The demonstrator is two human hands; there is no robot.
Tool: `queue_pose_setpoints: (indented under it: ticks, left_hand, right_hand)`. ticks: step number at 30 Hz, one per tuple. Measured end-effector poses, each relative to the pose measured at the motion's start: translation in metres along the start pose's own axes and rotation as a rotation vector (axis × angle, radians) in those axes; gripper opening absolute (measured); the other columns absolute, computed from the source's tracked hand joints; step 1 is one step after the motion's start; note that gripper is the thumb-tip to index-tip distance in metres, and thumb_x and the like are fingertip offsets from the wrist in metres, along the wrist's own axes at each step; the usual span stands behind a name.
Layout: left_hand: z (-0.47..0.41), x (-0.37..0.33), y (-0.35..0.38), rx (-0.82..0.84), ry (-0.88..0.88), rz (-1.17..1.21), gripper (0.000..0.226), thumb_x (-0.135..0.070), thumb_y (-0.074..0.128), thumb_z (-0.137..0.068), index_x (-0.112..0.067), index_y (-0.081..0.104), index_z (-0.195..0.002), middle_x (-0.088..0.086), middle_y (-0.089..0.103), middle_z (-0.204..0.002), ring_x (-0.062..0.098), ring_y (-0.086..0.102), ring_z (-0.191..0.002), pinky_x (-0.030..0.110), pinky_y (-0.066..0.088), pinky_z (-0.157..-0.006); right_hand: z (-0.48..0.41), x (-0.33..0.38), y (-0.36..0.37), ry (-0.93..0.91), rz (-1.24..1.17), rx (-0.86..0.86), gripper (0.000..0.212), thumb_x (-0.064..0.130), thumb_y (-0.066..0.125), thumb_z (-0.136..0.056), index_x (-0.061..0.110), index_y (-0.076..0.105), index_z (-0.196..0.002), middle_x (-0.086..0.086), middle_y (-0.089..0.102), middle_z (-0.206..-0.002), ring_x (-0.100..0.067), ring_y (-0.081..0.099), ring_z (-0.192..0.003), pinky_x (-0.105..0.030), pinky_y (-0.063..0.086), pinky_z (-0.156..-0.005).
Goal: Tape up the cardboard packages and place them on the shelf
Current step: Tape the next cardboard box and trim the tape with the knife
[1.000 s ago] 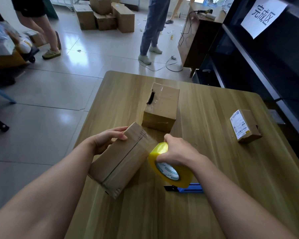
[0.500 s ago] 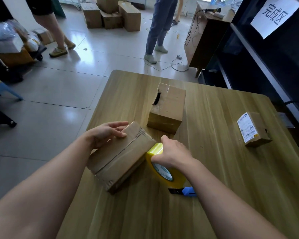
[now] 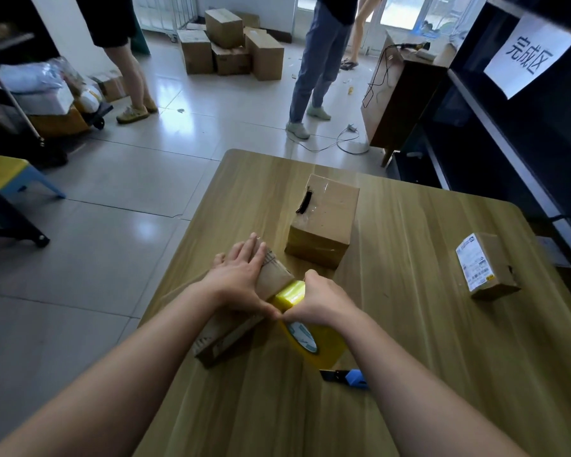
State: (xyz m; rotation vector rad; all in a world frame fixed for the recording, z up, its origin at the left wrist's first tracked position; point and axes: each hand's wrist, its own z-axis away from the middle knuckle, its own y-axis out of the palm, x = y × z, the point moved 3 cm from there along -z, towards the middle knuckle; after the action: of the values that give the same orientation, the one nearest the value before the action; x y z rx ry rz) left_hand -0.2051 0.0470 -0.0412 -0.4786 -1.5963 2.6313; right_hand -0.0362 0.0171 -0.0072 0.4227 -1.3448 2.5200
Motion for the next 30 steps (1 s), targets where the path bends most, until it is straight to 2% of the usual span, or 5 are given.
queue_pose_setpoints:
  ticks: [5,14,22,26,30]
  left_hand:
    - [-0.001,0.001,0.003,-0.060,-0.022,-0.037,0.130,-0.072,0.066,-0.066,-0.024,-0.019,-0.151,0.000,-0.028,-0.157,0.029,-0.012,-0.147,0.053,0.006,-0.119]
    - [-0.007,0.005,-0.011,-0.057,-0.072,0.062,0.124,-0.053,0.075,-0.068,-0.025,-0.010,-0.154,-0.003,-0.018,-0.160,0.028,-0.004,-0.147,0.055,0.008,-0.115]
    - [-0.014,0.032,-0.025,0.023,-0.090,0.329,0.118,-0.037,0.080,-0.070,-0.027,-0.001,-0.155,-0.009,-0.007,-0.161,0.026,0.001,-0.147,0.059,0.013,-0.116]
    - [-0.013,0.046,-0.027,0.112,-0.159,0.759,0.111,-0.018,0.081,-0.071,-0.035,0.009,-0.153,-0.005,0.009,-0.157,0.028,0.040,-0.129,0.046,0.053,-0.091]
    - [-0.013,0.056,-0.024,0.131,-0.199,1.000,0.110,-0.008,0.079,-0.070,-0.037,0.012,-0.153,0.011,0.026,-0.151,0.029,0.064,-0.101,0.042,0.059,-0.077]
  right_hand:
    - [0.001,-0.005,-0.004,-0.066,-0.078,0.014,0.078,0.042,0.080,-0.075,0.022,0.034,-0.135,-0.001,0.051,-0.125,-0.017,0.052,-0.105,-0.029,0.050,-0.078]
    - [0.010,-0.014,0.006,-0.126,-0.171,-0.149,0.053,0.050,0.071,-0.077,0.029,0.042,-0.116,0.002,0.058,-0.107,-0.019,0.059,-0.095,-0.040,0.057,-0.081]
    - [0.003,-0.019,0.010,0.035,-0.082,0.040,0.072,0.052,0.072,-0.078,0.021,0.037,-0.133,0.002,0.047,-0.111,-0.019,0.052,-0.103,-0.031,0.049,-0.078]
    - [0.004,-0.015,0.000,-0.041,-0.123,-0.006,0.067,0.045,0.076,-0.073,0.024,0.037,-0.124,0.002,0.051,-0.108,-0.018,0.055,-0.098,-0.036,0.053,-0.081]
    - [0.008,-0.015,-0.014,-0.101,-0.166,-0.138,0.059,0.053,0.073,-0.077,0.031,0.047,-0.126,0.004,0.054,-0.114,-0.016,0.053,-0.101,-0.033,0.050,-0.080]
